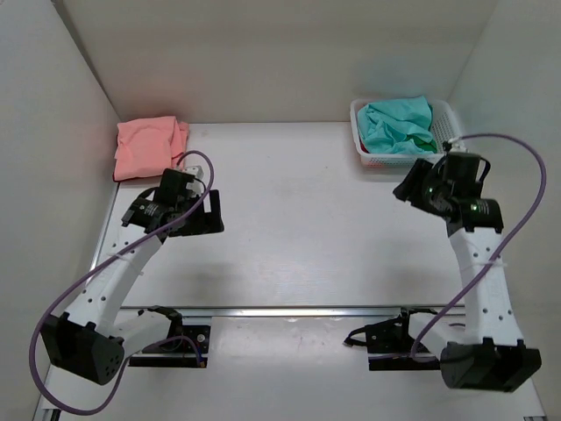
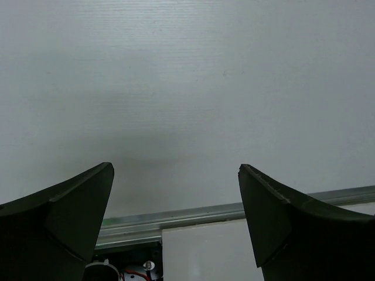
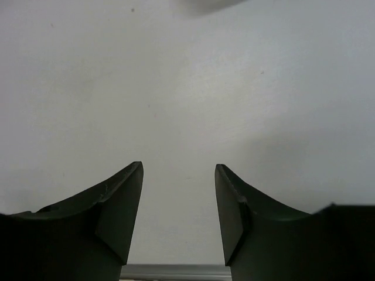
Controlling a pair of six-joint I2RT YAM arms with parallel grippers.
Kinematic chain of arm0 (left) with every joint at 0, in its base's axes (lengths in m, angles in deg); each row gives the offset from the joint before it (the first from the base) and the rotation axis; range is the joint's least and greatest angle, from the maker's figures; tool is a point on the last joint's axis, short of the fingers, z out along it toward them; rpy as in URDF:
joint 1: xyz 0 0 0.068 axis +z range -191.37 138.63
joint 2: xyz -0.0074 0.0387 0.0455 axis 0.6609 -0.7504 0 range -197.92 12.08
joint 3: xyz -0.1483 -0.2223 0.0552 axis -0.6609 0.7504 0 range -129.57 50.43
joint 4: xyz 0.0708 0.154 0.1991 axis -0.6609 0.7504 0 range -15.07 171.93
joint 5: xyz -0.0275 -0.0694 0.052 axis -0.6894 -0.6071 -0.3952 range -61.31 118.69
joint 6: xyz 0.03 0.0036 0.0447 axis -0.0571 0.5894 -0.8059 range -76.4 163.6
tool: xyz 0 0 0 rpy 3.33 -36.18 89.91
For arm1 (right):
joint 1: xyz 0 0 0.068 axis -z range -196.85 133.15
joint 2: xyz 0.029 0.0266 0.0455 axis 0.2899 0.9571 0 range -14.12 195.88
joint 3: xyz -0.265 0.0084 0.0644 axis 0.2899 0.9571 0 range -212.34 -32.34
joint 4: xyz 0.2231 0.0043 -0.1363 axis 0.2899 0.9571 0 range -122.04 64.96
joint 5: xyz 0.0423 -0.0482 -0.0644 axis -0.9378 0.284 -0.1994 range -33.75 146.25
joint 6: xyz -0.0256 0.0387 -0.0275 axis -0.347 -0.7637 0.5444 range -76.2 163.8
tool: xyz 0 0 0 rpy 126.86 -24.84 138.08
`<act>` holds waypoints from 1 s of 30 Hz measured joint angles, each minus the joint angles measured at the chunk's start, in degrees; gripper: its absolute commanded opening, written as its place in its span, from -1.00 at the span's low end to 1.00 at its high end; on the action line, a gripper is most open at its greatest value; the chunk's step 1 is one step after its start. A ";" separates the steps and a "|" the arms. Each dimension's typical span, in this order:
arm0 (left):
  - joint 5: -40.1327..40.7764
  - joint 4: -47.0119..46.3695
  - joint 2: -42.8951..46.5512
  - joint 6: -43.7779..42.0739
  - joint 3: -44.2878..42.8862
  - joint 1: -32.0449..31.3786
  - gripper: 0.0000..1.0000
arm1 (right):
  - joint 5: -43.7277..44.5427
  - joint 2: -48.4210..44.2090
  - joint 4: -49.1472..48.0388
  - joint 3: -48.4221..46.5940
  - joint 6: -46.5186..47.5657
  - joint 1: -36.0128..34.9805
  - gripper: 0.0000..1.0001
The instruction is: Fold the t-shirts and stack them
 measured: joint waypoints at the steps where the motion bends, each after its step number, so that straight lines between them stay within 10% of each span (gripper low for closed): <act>1: -0.26 -0.37 -0.13 -0.04 0.59 -0.76 0.97 | 0.70 2.84 -0.20 -3.41 0.02 -0.09 0.04; 6: -0.42 -2.40 -0.20 -1.70 0.61 -5.46 0.98 | 3.06 18.49 -2.45 -18.45 1.70 -0.13 0.16; 9: -0.24 -2.93 -0.20 -2.89 0.33 -7.17 0.97 | 3.23 29.31 -5.22 -25.35 3.56 0.31 -0.70; 11: -0.55 -3.43 -0.22 -3.23 0.57 -6.84 0.64 | 3.54 36.00 -7.98 -27.96 5.20 0.39 -1.00; 14: -2.62 -4.46 -0.92 -4.00 0.90 -4.70 -0.97 | 3.85 45.27 -11.52 -31.21 7.13 0.81 -0.64; 22: -3.91 -6.16 -11.32 -5.16 -6.08 2.47 -0.70 | 0.11 71.87 -15.74 -58.60 10.34 2.19 0.40; 25: -7.06 -9.29 -13.57 -3.91 -6.82 6.16 -0.33 | -1.14 80.26 -17.27 -69.59 9.94 2.49 0.47; 30: -11.50 -14.97 -13.66 -2.25 -6.23 10.47 -0.43 | -2.95 87.38 -18.71 -73.92 8.90 2.58 0.40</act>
